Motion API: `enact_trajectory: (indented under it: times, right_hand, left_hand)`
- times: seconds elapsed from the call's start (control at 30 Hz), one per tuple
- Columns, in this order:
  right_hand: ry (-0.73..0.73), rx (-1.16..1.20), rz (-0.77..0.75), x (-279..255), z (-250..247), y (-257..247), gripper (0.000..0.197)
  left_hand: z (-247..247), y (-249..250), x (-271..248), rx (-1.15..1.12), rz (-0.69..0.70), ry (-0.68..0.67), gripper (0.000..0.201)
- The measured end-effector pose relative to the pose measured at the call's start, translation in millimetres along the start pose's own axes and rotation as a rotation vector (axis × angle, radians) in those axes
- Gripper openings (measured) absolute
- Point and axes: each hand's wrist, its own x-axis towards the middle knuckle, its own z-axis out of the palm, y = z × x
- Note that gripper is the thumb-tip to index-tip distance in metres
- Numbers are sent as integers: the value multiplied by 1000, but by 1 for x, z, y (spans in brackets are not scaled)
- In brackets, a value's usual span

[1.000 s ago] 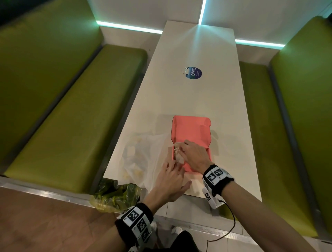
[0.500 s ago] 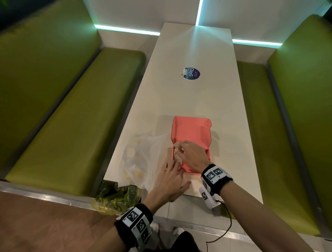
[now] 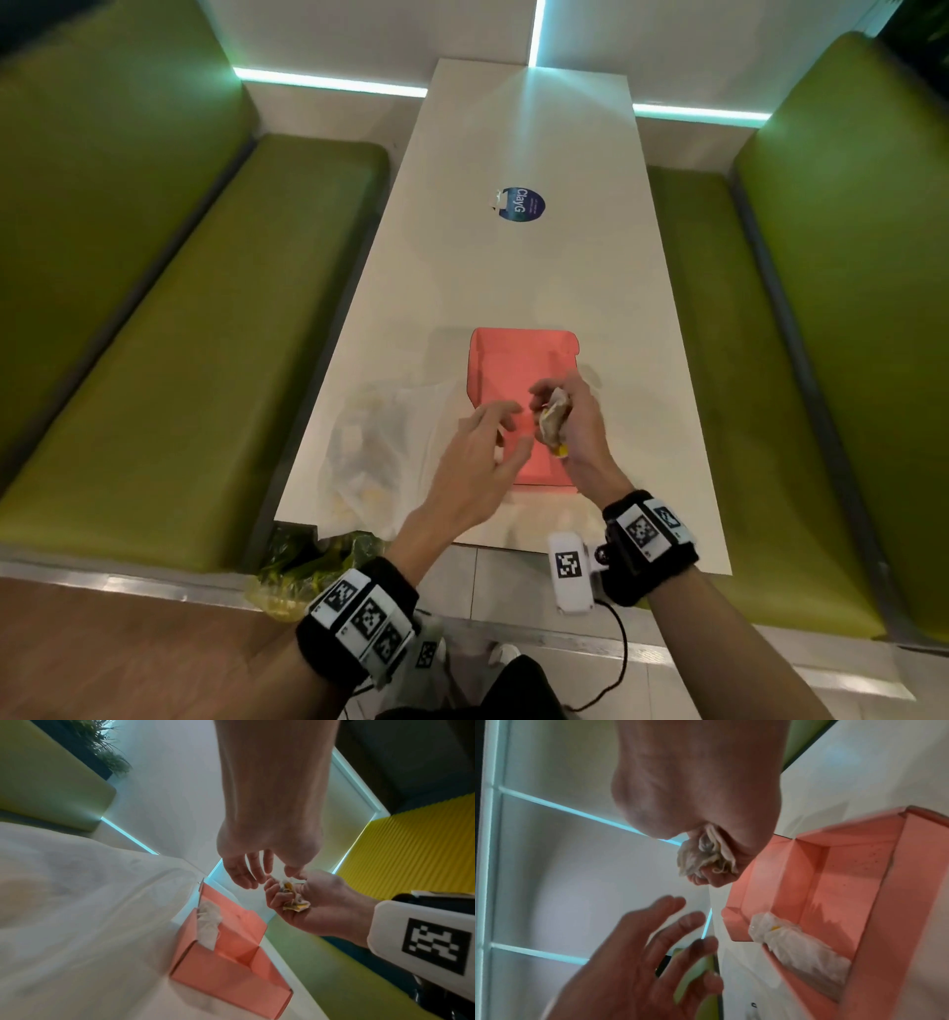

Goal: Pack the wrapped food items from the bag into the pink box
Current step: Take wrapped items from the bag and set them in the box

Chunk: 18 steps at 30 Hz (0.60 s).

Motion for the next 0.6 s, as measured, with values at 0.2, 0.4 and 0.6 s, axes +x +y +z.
enact_trajectory:
  times: [0.2,0.4,0.6]
  right_hand:
    - [31,-68,-2,-8,0,-1,22]
    - [43,-91,-4,-14,-4,8,24]
    - [34,-141,-18,-18,-2,5,33]
  left_hand:
    - [14,17,12,-41,3,-1,21]
    - [11,22,15,-209,-139,91,14]
    - [-3,32,15,-338,-177,26,6]
